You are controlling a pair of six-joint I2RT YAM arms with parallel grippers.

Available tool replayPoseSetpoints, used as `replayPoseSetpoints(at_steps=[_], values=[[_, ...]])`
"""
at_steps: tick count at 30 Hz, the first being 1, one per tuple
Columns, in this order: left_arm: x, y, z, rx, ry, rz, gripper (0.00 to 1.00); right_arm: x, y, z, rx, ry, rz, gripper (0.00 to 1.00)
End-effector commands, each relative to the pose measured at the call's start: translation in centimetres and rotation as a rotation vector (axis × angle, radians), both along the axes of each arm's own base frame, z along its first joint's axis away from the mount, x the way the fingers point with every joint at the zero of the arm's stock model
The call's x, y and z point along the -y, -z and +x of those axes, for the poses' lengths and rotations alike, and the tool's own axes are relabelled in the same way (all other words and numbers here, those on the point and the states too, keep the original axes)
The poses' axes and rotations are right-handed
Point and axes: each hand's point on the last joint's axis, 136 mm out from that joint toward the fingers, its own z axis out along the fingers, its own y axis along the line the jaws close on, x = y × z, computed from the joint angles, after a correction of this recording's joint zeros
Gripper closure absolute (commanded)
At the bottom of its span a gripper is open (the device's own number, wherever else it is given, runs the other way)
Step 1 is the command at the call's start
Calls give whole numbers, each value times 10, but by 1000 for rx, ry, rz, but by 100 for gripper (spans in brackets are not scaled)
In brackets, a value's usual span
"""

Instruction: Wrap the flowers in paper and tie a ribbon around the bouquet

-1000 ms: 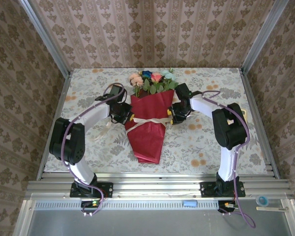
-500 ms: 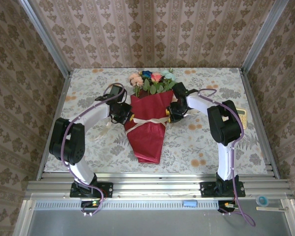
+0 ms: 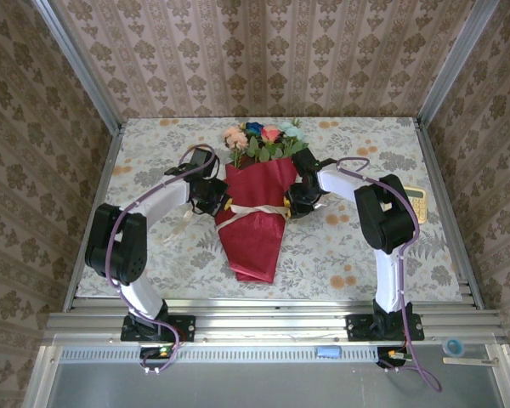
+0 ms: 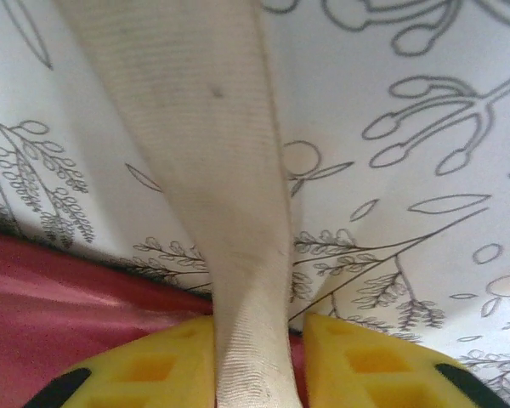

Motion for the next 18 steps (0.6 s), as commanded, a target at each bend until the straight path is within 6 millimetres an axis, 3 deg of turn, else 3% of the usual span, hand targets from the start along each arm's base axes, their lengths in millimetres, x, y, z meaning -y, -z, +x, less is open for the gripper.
replayPoseSetpoints(at_steps=[1, 3, 4, 9, 13, 18], values=[[-2, -12, -3, 32, 21, 4, 100, 16, 14, -8, -51, 5, -102, 87], [-7, -12, -4, 33, 21, 17, 100, 23, 5, -4, -19, -21, -147, 99], [-11, -12, -5, 34, 18, 23, 100, 28, -2, -2, 2, -39, -173, 100], [-35, -10, -4, 38, 5, 57, 100, 43, -29, 9, 93, -143, -246, 100], [-54, -9, 1, 44, -12, 75, 100, 50, -33, 10, 121, -225, -258, 100], [-74, -11, 7, 53, -35, 90, 100, 74, -32, 8, 158, -221, -274, 100]])
